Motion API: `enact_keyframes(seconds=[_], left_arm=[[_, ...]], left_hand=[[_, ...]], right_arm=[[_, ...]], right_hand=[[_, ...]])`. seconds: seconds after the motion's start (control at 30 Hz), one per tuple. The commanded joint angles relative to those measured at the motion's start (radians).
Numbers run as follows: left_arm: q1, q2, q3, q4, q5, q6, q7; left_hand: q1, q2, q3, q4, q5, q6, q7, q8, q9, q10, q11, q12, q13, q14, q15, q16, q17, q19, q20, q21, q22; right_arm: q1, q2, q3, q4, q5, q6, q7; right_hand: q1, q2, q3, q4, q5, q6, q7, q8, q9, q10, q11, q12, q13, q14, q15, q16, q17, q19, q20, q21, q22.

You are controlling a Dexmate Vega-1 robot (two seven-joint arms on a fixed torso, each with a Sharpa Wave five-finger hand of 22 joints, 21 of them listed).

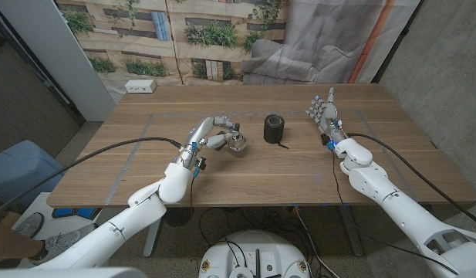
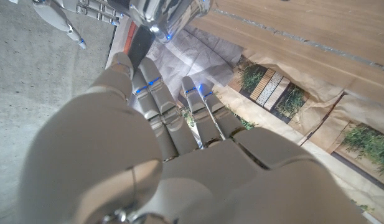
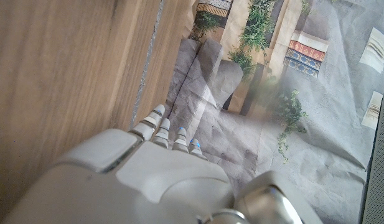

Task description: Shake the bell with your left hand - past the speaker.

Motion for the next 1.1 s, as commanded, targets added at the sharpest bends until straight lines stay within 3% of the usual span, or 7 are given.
enact_keyframes(seconds=[0.03, 0.3, 0.77, 1.1], left_arm=[[0.041, -0.009, -0.024, -0.115, -0.183, 0.201, -0.123], [0.056, -0.009, -0.036, -0.19, -0.301, 0.344, -0.159], [0.061, 0.014, -0.04, -0.273, -0.426, 0.451, -0.173], [0.054, -0.006, -0.055, -0.318, -0.57, 0.561, -0.164]], left_hand=[[0.002, 0.01, -0.005, 0.003, 0.005, 0.021, 0.009, 0.008, 0.022, 0.004, -0.005, -0.003, 0.002, -0.004, -0.126, -0.002, 0.0, -0.003, 0.002, -0.003, 0.003], [0.002, 0.011, -0.005, 0.003, 0.005, 0.018, 0.013, 0.007, 0.022, 0.002, -0.005, -0.004, 0.003, -0.004, -0.122, -0.003, -0.001, -0.004, 0.007, -0.002, 0.003], [0.001, 0.012, -0.005, 0.003, 0.004, 0.015, 0.012, 0.006, 0.023, 0.001, -0.005, -0.004, 0.003, -0.007, -0.118, -0.004, -0.001, -0.008, 0.008, -0.003, 0.003], [0.001, 0.013, -0.006, 0.003, 0.004, 0.018, 0.012, 0.007, 0.024, 0.006, -0.005, -0.002, 0.003, -0.007, -0.119, -0.003, 0.0, -0.009, 0.008, -0.003, 0.003]], right_arm=[[0.001, -0.002, 0.0, 0.001, 0.002, 0.0, 0.007], [0.0, 0.001, 0.0, 0.001, -0.001, 0.001, -0.002], [0.0, -0.002, 0.0, 0.001, 0.002, 0.001, 0.007], [0.0, -0.002, 0.0, 0.0, 0.002, 0.0, 0.006]], right_hand=[[0.003, 0.097, -0.006, -0.001, 0.003, -0.009, 0.001, 0.005, 0.003, -0.004, 0.005, 0.004, 0.006, -0.005, 0.002, 0.003, 0.004, 0.006, 0.001, 0.005, 0.003], [0.003, 0.097, -0.006, -0.001, 0.003, -0.009, 0.001, 0.005, 0.003, -0.005, 0.003, 0.004, 0.006, -0.004, 0.001, 0.003, 0.004, 0.006, 0.001, 0.005, 0.003], [0.003, 0.097, -0.006, -0.001, 0.003, -0.009, 0.001, 0.005, 0.003, -0.004, 0.004, 0.004, 0.006, -0.005, 0.0, 0.003, 0.004, 0.006, 0.001, 0.005, 0.003], [0.003, 0.097, -0.006, -0.001, 0.003, -0.01, 0.001, 0.005, 0.003, -0.005, 0.003, 0.004, 0.006, -0.005, 0.0, 0.003, 0.004, 0.006, 0.001, 0.005, 0.003]])
